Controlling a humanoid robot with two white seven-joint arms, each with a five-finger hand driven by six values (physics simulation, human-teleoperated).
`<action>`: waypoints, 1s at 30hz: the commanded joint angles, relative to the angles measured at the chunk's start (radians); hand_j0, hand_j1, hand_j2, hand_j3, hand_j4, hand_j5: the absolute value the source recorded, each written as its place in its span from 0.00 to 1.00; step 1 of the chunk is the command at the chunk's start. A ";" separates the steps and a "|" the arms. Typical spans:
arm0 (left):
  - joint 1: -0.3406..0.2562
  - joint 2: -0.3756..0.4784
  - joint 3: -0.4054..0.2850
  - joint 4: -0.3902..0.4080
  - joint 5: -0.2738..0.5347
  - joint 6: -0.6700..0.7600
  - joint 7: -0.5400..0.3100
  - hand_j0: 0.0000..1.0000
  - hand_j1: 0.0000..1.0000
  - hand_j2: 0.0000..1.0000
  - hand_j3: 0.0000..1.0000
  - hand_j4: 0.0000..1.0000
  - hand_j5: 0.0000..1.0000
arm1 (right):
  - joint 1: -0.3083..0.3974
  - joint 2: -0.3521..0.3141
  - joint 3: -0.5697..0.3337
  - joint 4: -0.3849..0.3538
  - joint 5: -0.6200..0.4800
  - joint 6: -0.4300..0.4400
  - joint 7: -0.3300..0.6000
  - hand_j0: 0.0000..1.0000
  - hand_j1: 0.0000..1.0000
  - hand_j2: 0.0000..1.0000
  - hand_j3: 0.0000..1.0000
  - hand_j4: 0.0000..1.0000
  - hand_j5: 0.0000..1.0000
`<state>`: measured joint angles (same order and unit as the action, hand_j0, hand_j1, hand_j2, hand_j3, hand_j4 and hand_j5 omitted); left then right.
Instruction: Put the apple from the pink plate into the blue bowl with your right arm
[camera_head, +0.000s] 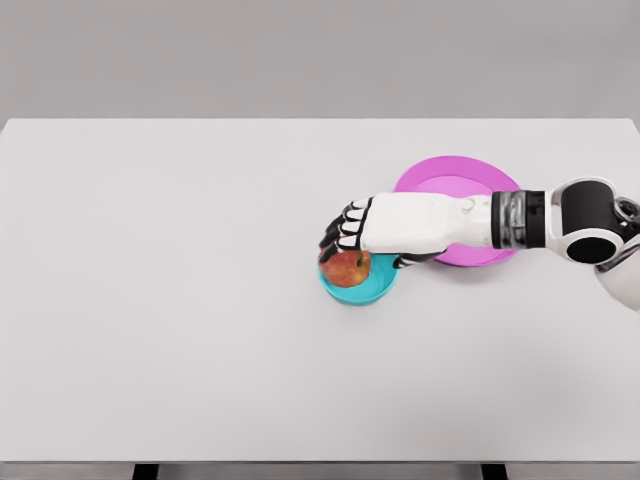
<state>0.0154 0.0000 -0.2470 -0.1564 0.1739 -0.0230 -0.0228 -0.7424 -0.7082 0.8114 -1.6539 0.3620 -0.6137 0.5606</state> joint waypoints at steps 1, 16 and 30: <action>0.000 0.000 0.000 0.000 0.001 0.000 0.000 1.00 1.00 1.00 1.00 1.00 1.00 | 0.000 0.000 0.000 -0.003 -0.006 0.003 -0.001 1.00 1.00 1.00 1.00 1.00 1.00; 0.002 0.000 0.000 0.000 0.001 0.000 0.000 1.00 1.00 1.00 1.00 1.00 1.00 | 0.070 -0.152 -0.343 -0.060 -0.014 0.003 0.005 1.00 1.00 1.00 1.00 1.00 1.00; 0.000 0.000 0.000 0.000 -0.001 0.000 0.000 1.00 1.00 1.00 1.00 1.00 1.00 | 0.417 -0.036 -0.867 0.111 -0.009 0.003 0.050 1.00 1.00 1.00 1.00 1.00 1.00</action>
<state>0.0169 -0.0001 -0.2470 -0.1564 0.1738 -0.0230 -0.0228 -0.3222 -0.7616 -0.0348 -1.5549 0.3586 -0.6139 0.6103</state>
